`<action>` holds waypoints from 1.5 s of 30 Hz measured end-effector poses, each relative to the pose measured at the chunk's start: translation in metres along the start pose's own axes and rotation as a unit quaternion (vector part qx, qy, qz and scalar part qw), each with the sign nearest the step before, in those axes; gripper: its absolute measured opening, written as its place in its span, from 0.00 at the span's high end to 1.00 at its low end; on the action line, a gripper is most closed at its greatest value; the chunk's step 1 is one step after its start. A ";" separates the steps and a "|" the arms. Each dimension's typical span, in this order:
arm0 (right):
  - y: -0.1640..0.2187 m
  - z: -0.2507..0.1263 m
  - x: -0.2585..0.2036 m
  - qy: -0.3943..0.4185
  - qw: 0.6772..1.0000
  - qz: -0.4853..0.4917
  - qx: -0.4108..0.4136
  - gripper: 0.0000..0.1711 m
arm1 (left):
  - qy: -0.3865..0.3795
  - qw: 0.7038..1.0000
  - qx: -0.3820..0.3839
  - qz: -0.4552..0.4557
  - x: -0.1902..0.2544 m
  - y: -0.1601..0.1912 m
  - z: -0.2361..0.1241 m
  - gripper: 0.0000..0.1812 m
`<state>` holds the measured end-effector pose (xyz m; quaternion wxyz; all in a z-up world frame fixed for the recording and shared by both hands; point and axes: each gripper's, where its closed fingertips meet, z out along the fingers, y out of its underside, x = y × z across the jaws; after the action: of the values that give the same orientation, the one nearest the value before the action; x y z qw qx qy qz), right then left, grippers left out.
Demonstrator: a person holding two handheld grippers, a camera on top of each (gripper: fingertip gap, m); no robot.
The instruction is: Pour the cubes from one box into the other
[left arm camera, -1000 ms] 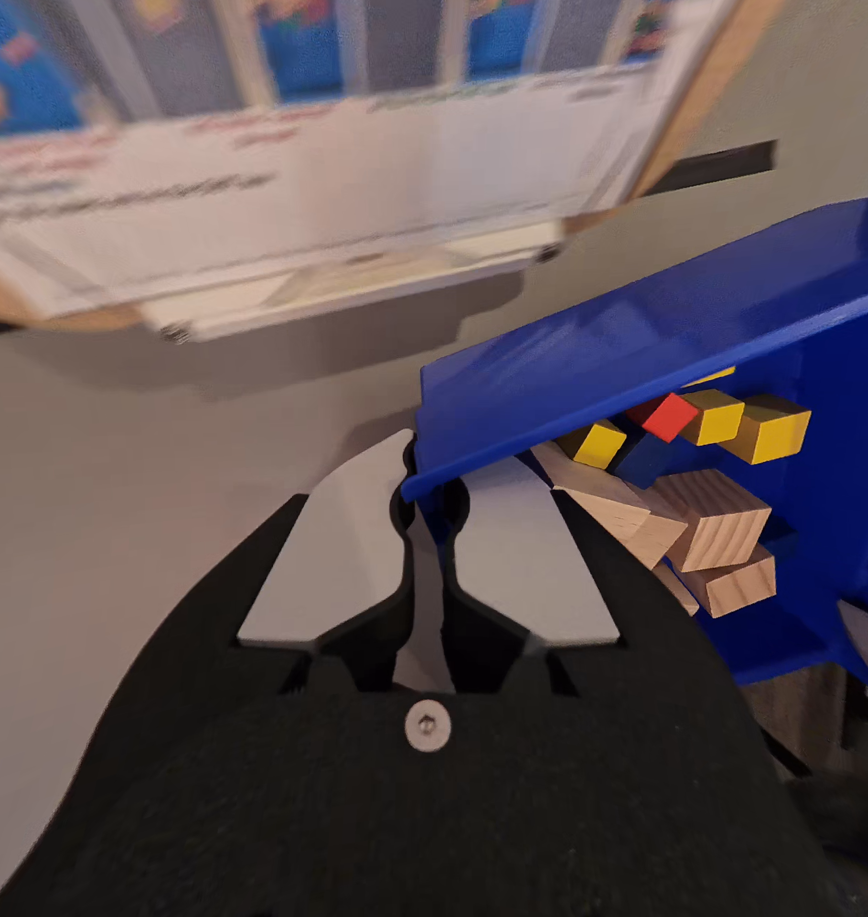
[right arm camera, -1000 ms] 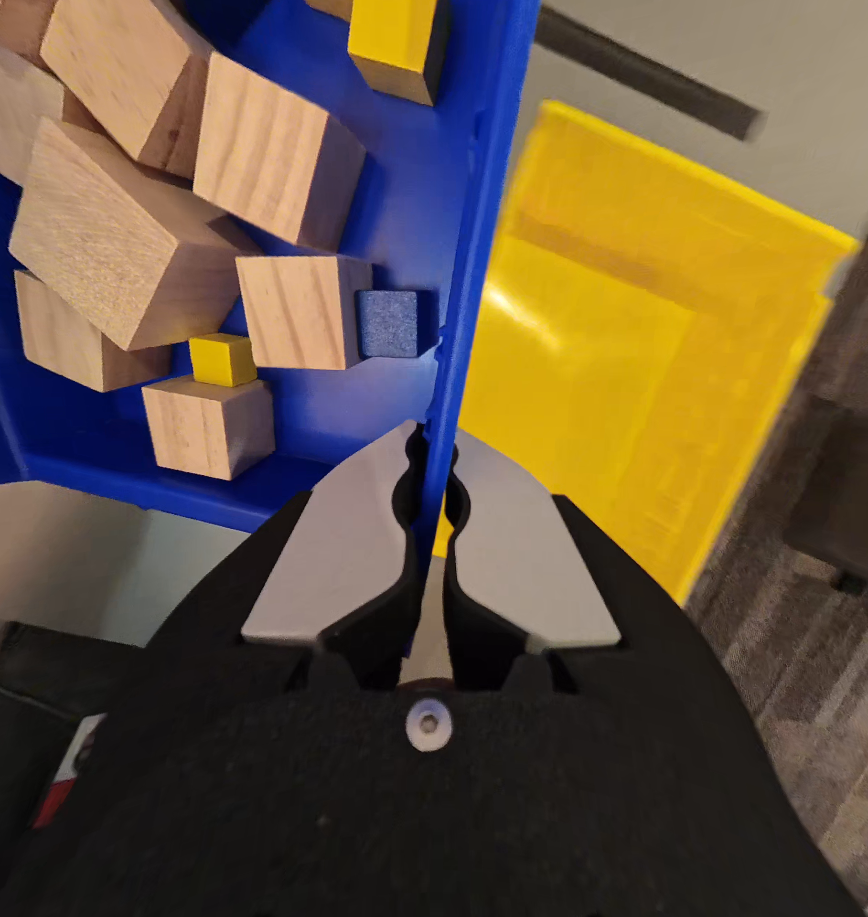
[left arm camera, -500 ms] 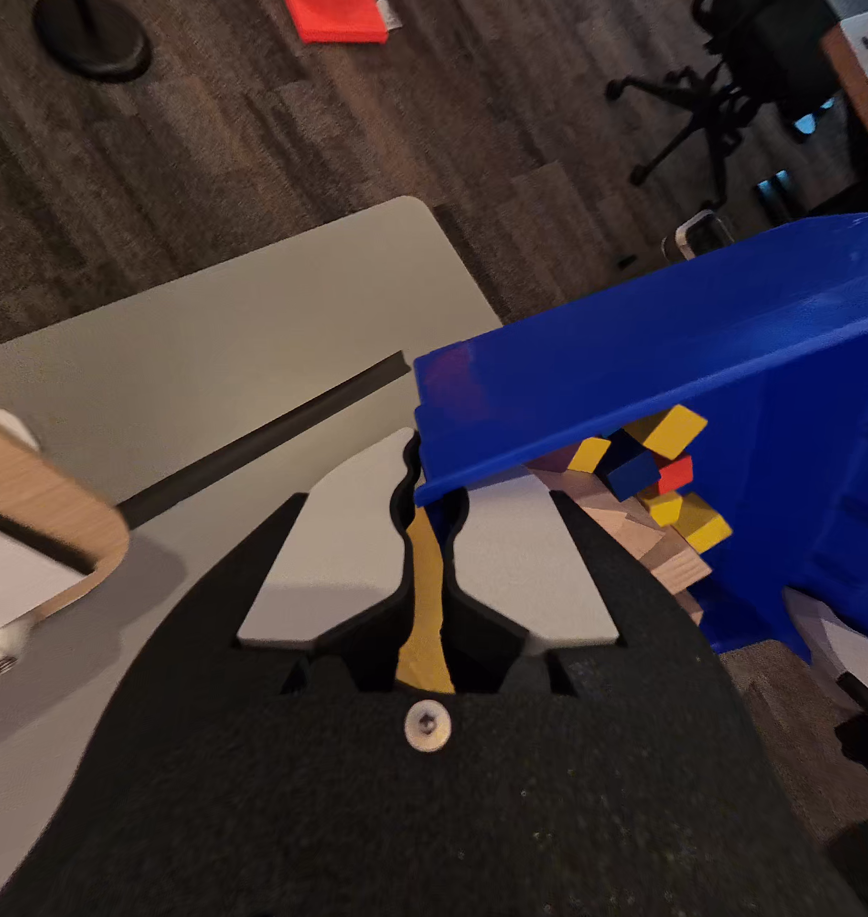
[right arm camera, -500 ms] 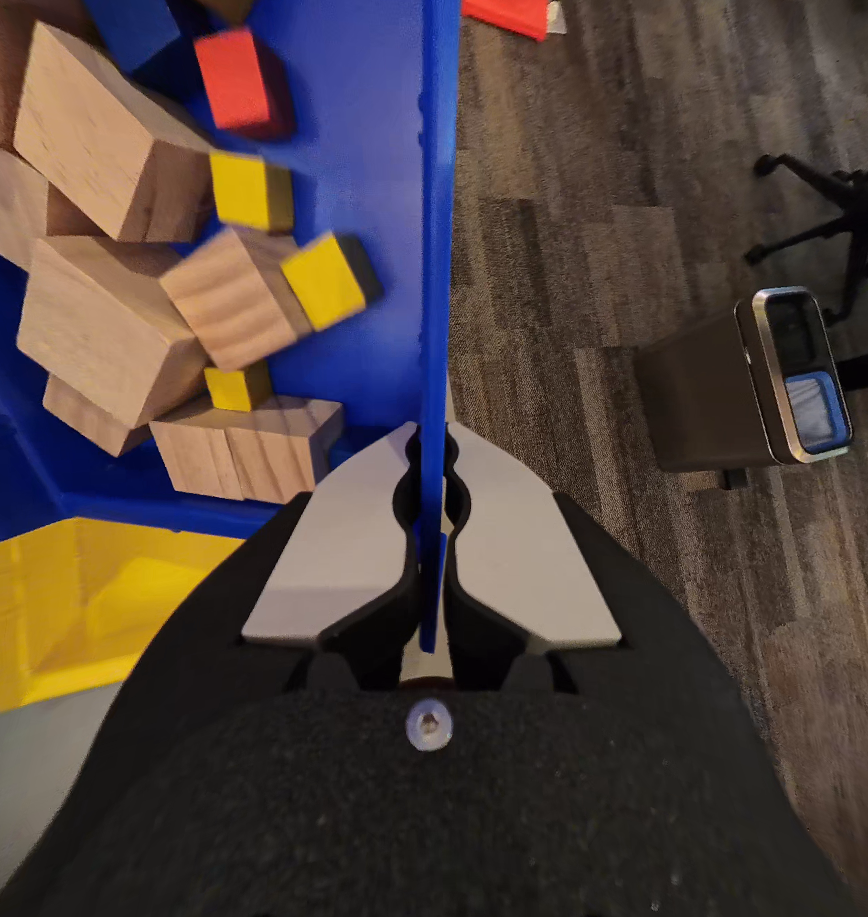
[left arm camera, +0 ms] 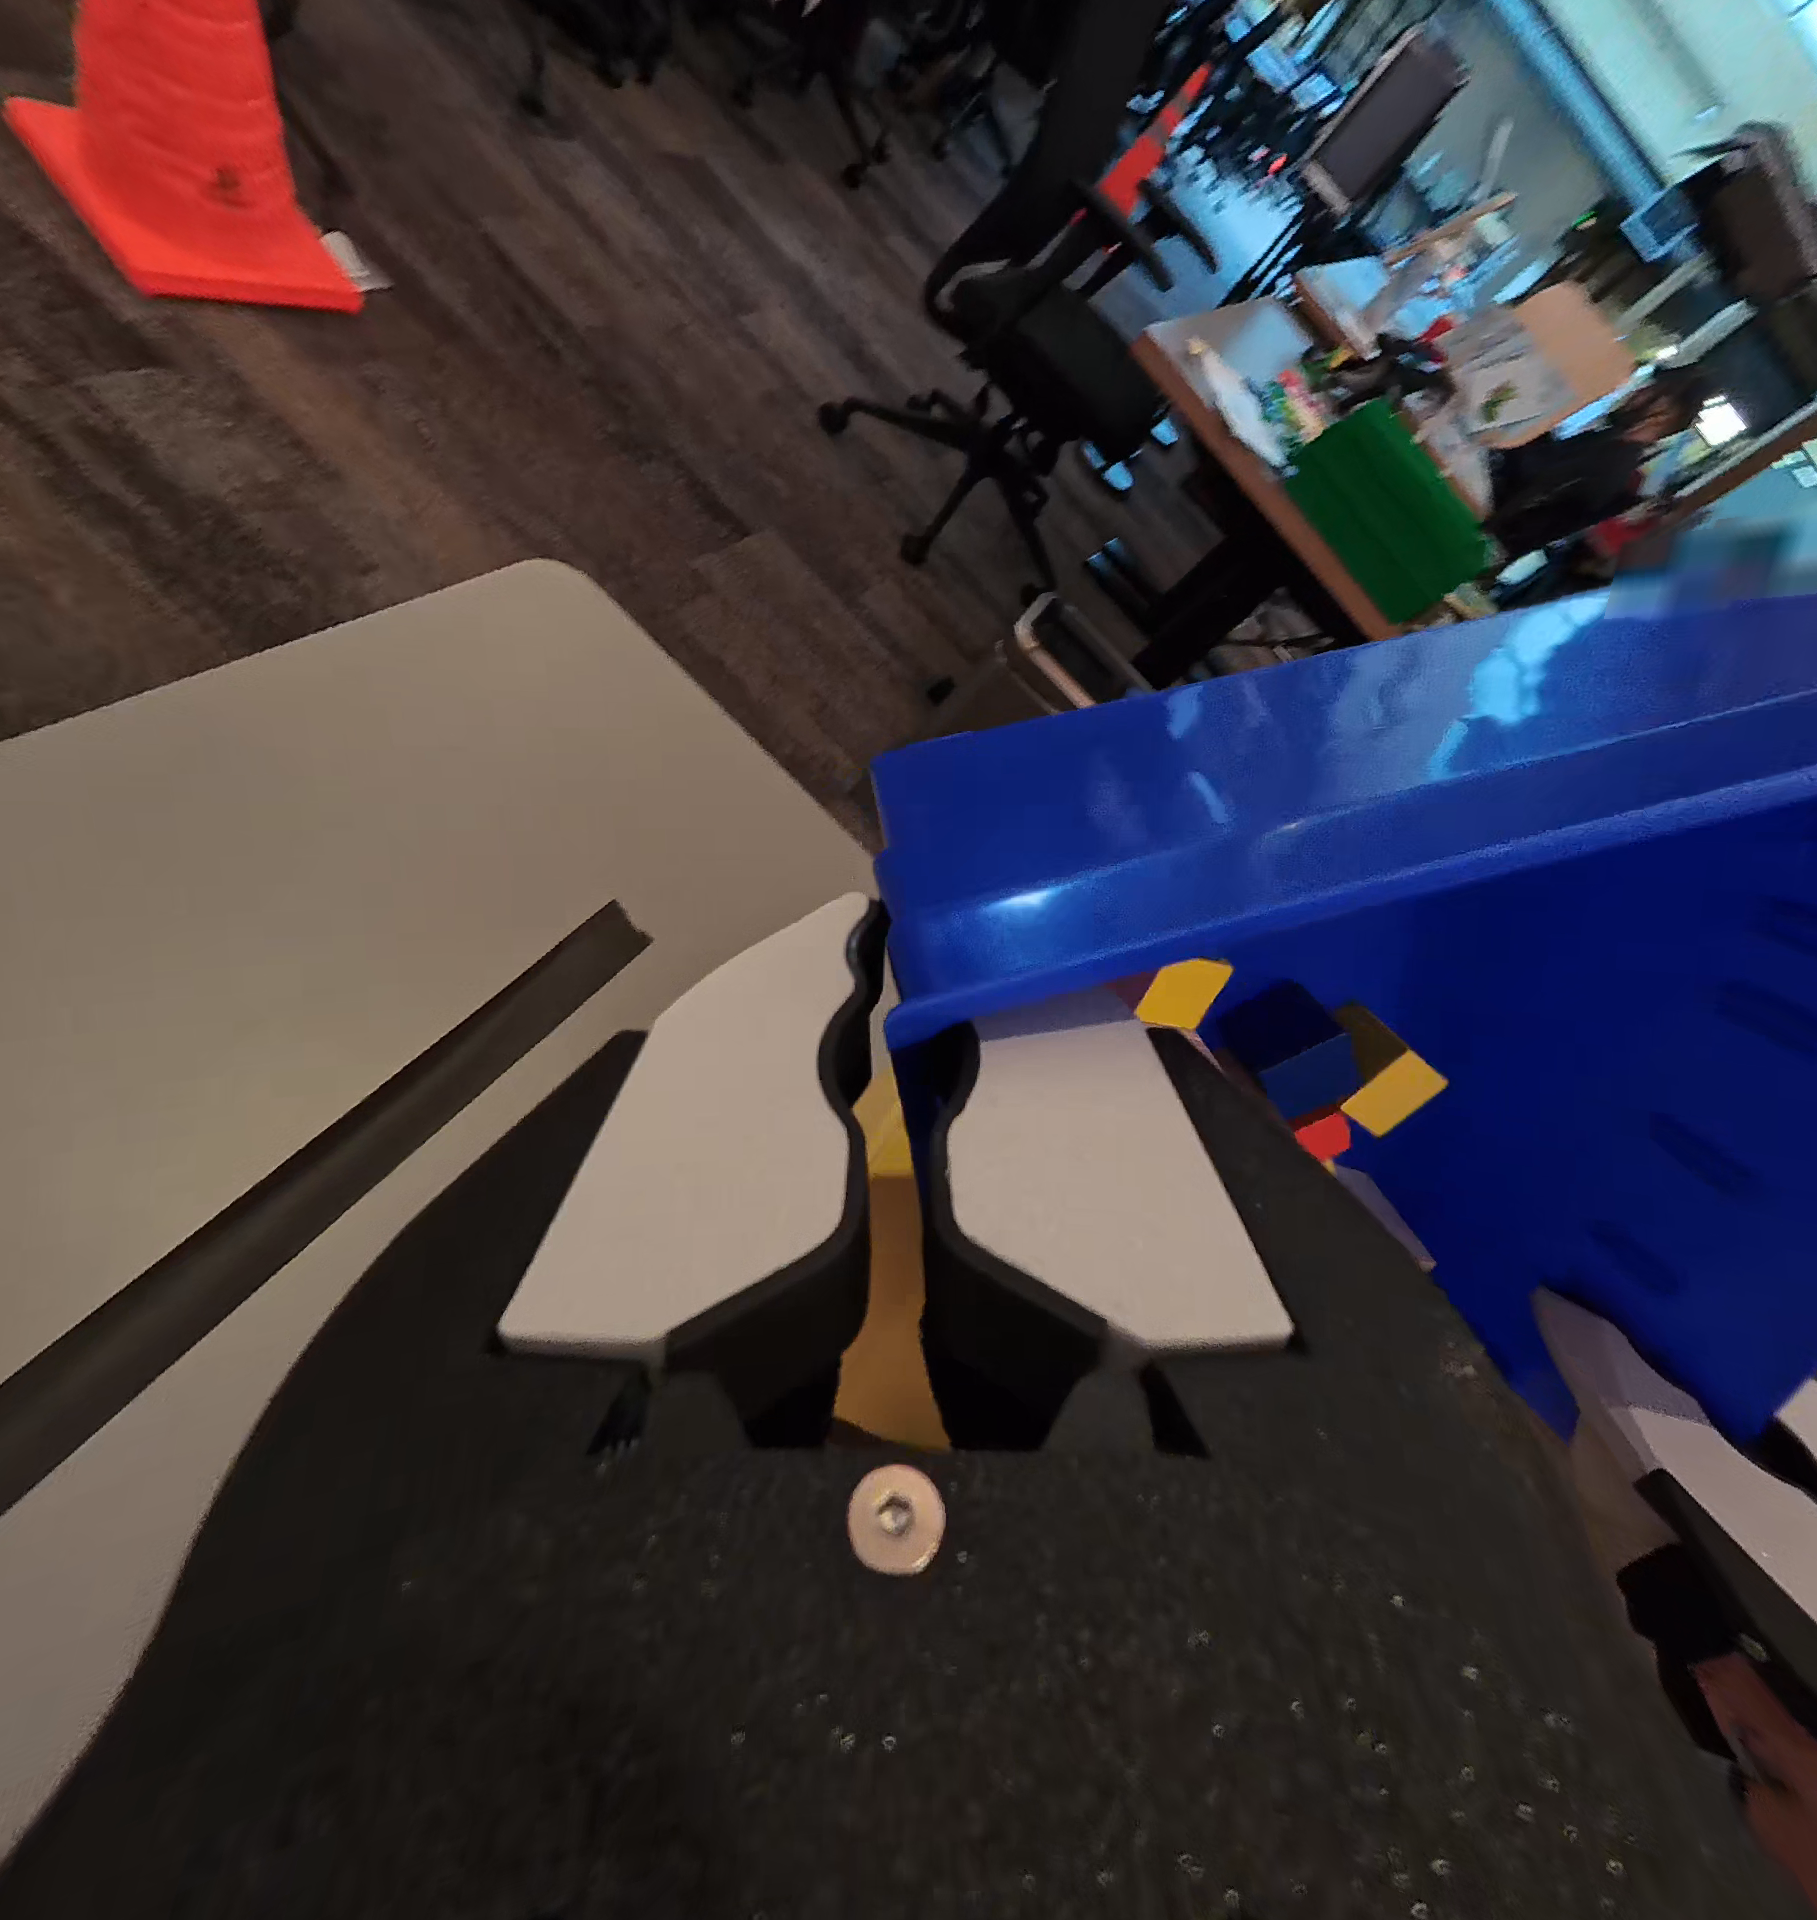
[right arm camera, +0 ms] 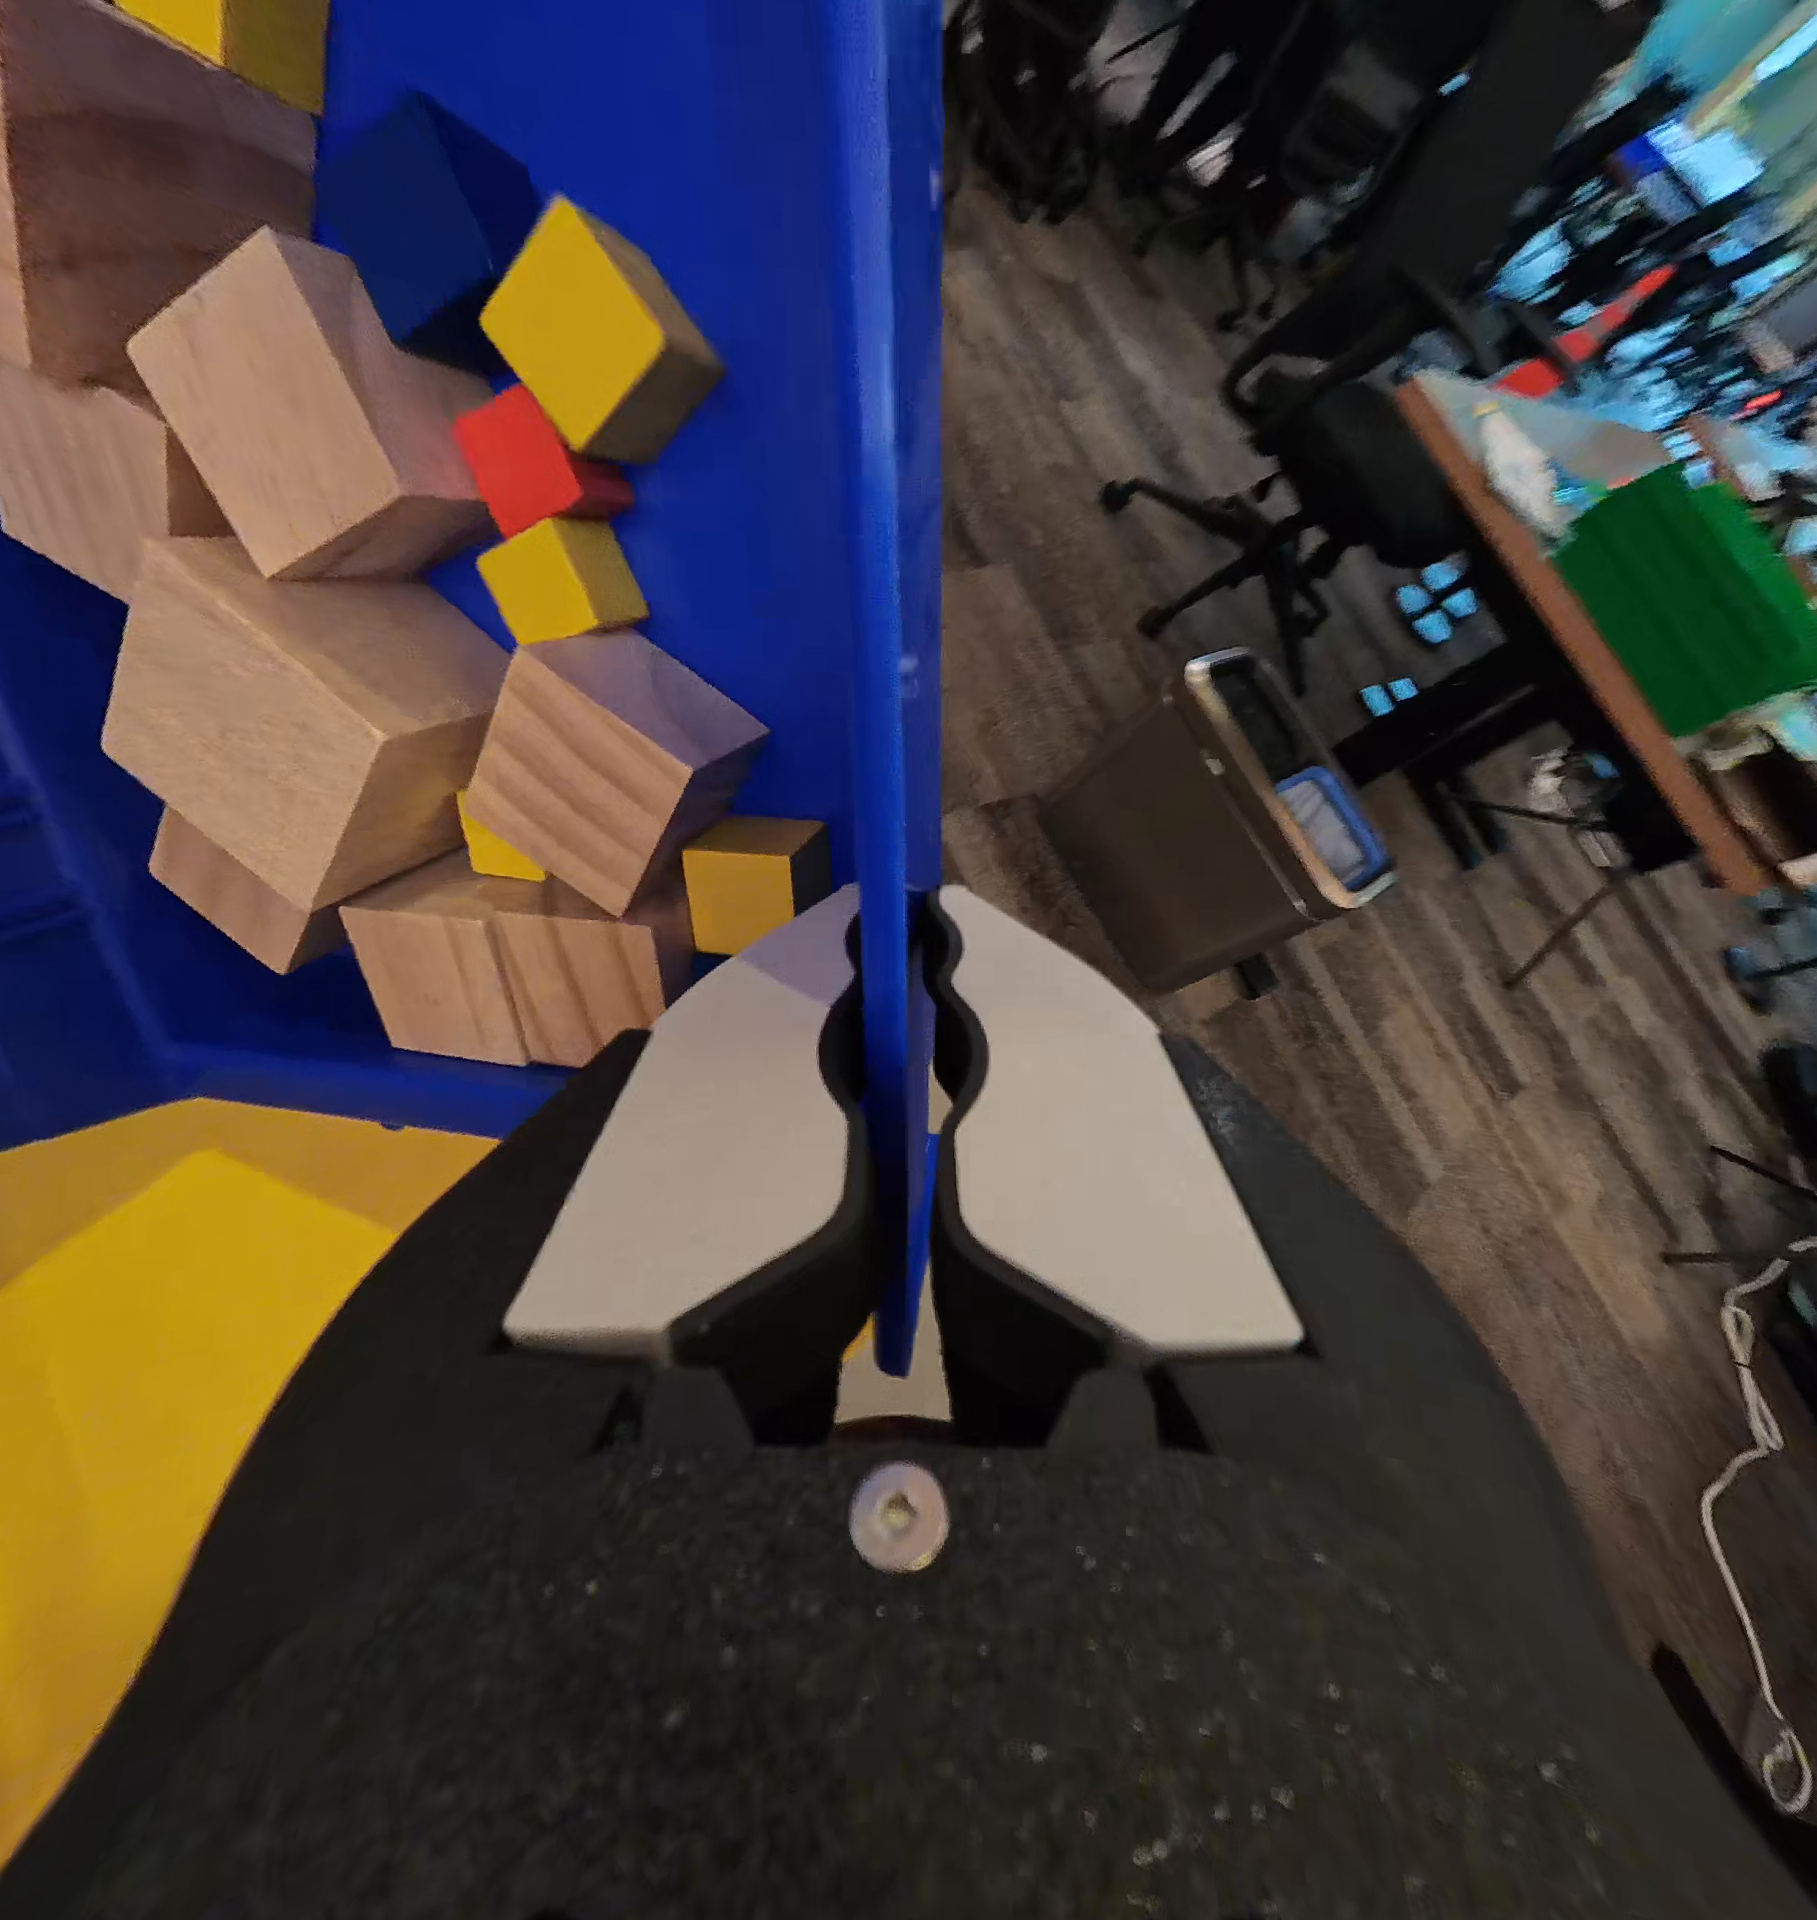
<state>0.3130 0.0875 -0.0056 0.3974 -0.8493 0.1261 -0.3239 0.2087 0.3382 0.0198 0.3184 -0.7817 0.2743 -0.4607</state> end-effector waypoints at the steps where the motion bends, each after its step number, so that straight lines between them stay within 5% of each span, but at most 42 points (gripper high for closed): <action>1: 0.003 -0.004 0.000 0.021 1.000 0.000 0.011 0.97 | 0.016 1.000 0.011 -0.001 0.004 0.000 -0.001 0.98; 19: 0.006 -0.040 0.003 0.221 0.962 -0.048 0.151 0.97 | 0.196 0.971 0.135 0.005 0.022 0.002 -0.007 0.98; 45: 0.023 -0.034 -0.007 0.239 0.957 -0.018 0.160 0.97 | 0.183 0.973 0.106 0.099 0.035 -0.001 0.006 0.97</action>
<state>0.2866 0.0550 -0.0098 0.4807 -0.6741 0.1485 -0.5408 0.2290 0.3147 0.0371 0.3877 -0.6154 0.3532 -0.5884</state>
